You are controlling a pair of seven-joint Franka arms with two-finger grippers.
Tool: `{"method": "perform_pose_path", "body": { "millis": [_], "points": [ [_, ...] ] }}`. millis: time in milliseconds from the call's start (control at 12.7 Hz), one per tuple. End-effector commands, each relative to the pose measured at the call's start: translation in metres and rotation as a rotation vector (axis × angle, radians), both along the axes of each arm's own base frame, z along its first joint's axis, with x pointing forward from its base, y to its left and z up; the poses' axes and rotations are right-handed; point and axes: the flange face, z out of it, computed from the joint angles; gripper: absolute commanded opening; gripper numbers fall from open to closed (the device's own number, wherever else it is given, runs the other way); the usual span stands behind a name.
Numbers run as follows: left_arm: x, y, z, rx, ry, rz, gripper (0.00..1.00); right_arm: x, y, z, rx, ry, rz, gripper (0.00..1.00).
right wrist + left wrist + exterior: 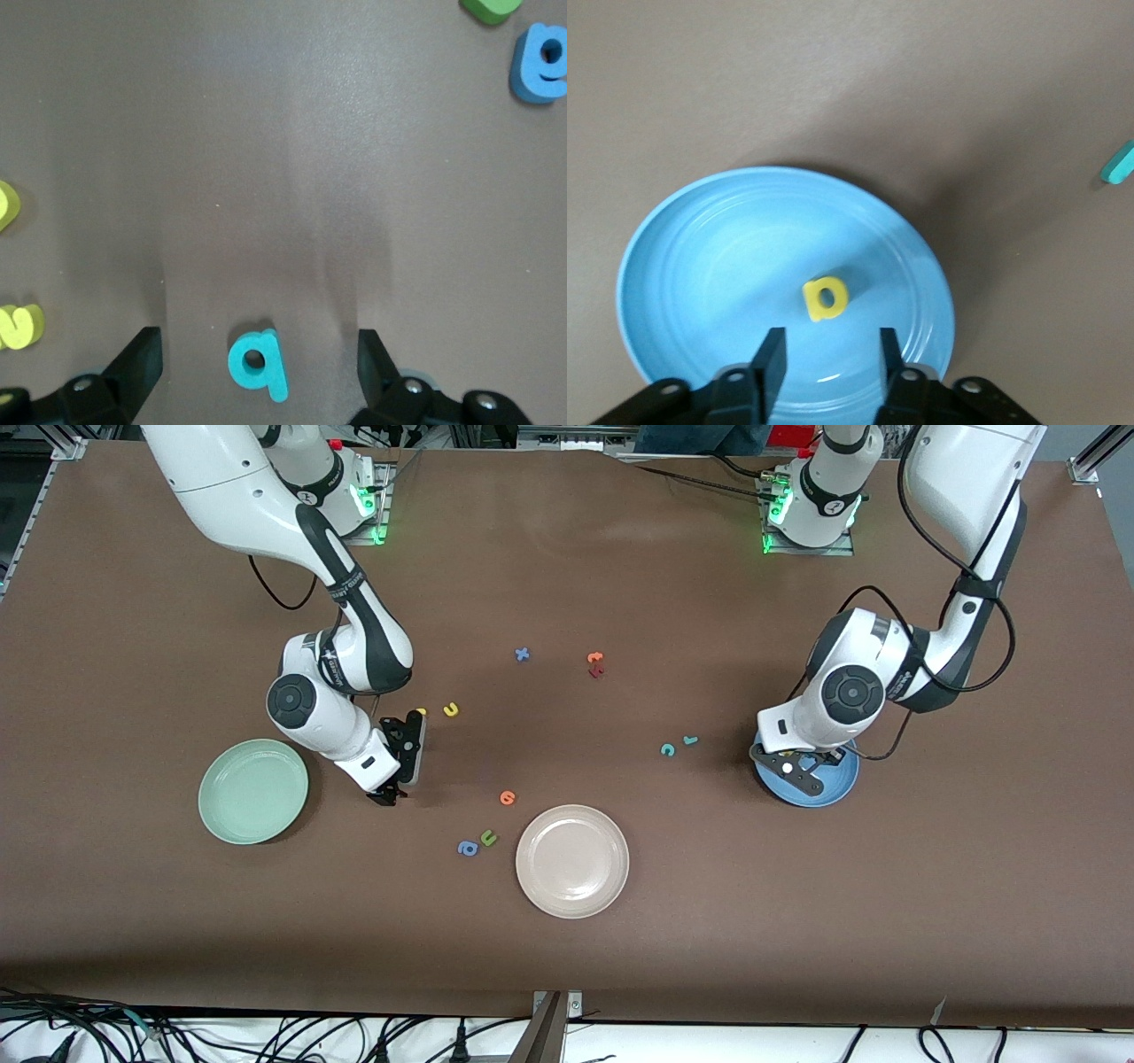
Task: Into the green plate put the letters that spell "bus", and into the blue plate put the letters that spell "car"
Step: 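Place the yellow d on the blue plate with the left gripper, then grasp the cyan r with the left gripper while the right gripper grasps q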
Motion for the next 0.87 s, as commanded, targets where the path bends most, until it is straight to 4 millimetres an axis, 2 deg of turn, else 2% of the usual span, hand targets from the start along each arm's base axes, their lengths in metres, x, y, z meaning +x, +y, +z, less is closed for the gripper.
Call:
{"method": "perform_pose_path", "body": {
  "millis": [0,79,237,394,473,552,631,789],
  "points": [
    [0.002,-0.027,0.010,0.001,-0.020,-0.031,1.00,-0.002,-0.002,-0.011,-0.007,0.001,0.031,0.98],
    [0.004,-0.040,0.021,-0.009,-0.040,-0.024,1.00,-0.004,-0.002,-0.015,-0.014,0.009,0.044,0.98],
    [-0.002,-0.081,0.030,-0.022,-0.074,0.043,1.00,-0.007,-0.008,-0.020,-0.022,0.019,0.039,0.98],
    [-0.010,-0.113,0.019,-0.029,-0.072,0.052,1.00,-0.009,-0.011,-0.023,-0.026,0.024,0.036,0.98],
    [-0.014,-0.124,0.006,-0.032,-0.060,0.043,1.00,-0.009,-0.012,-0.024,-0.028,0.025,0.034,0.95],
    [-0.015,-0.131,0.001,-0.053,-0.076,0.032,1.00,-0.009,-0.013,-0.026,-0.028,0.027,0.034,0.88],
    [-0.017,-0.133,-0.010,-0.057,-0.072,0.023,1.00,-0.009,-0.014,-0.028,-0.029,0.030,0.033,0.85],
    [-0.026,-0.146,-0.033,-0.057,-0.050,-0.011,0.97,-0.009,-0.017,-0.032,-0.033,0.026,0.028,0.84]
  ]
}}
